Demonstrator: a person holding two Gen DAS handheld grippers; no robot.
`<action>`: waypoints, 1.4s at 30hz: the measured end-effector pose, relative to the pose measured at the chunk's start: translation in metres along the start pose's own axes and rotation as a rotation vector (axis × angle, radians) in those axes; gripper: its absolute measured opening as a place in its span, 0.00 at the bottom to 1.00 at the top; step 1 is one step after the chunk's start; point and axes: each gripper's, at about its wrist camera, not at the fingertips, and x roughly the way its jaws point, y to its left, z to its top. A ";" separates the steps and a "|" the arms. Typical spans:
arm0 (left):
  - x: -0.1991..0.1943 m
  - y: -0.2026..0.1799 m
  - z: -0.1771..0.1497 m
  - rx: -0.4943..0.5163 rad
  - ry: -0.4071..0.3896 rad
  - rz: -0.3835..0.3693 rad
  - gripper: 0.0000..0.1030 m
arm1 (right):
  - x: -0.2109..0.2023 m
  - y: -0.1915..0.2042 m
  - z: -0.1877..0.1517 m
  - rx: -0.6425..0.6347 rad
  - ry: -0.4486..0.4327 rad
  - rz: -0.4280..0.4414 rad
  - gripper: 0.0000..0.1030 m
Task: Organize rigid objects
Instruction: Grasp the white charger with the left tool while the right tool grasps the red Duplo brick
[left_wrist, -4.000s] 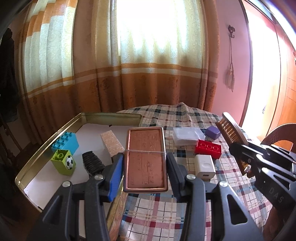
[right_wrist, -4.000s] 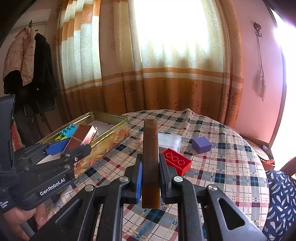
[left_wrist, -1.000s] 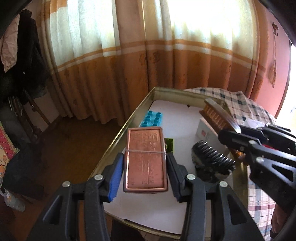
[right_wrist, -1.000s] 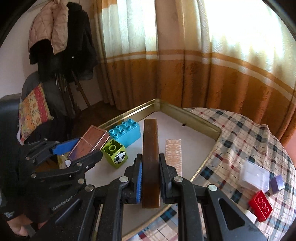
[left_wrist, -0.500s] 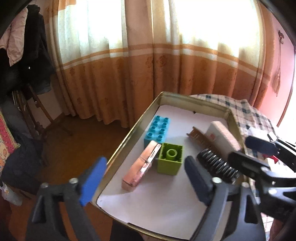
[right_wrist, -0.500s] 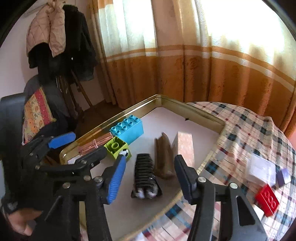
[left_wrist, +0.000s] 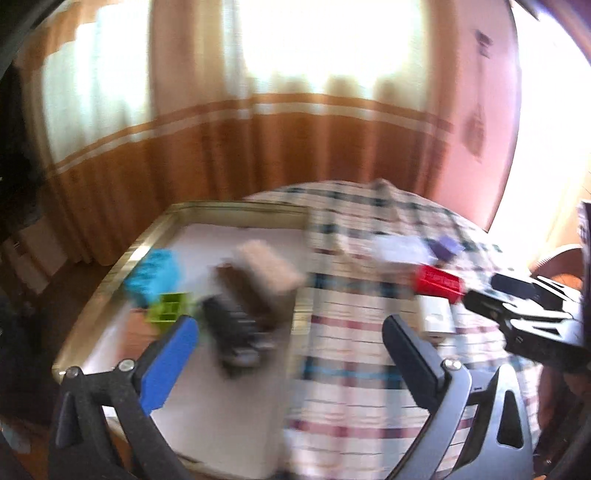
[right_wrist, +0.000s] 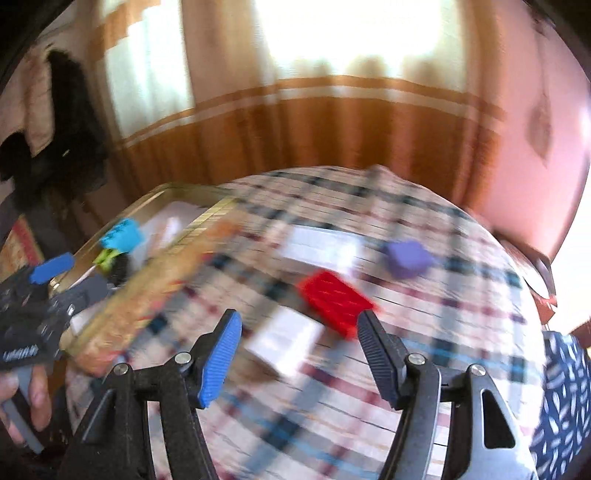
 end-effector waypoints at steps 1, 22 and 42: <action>0.005 -0.013 0.001 0.019 0.007 -0.024 0.99 | 0.000 -0.009 -0.001 0.025 0.001 -0.011 0.65; 0.088 -0.117 -0.003 0.177 0.237 -0.180 0.44 | 0.011 -0.059 -0.002 0.181 -0.004 -0.040 0.66; 0.093 -0.067 0.000 0.064 0.233 -0.085 0.36 | 0.067 -0.013 0.023 -0.032 0.113 0.046 0.66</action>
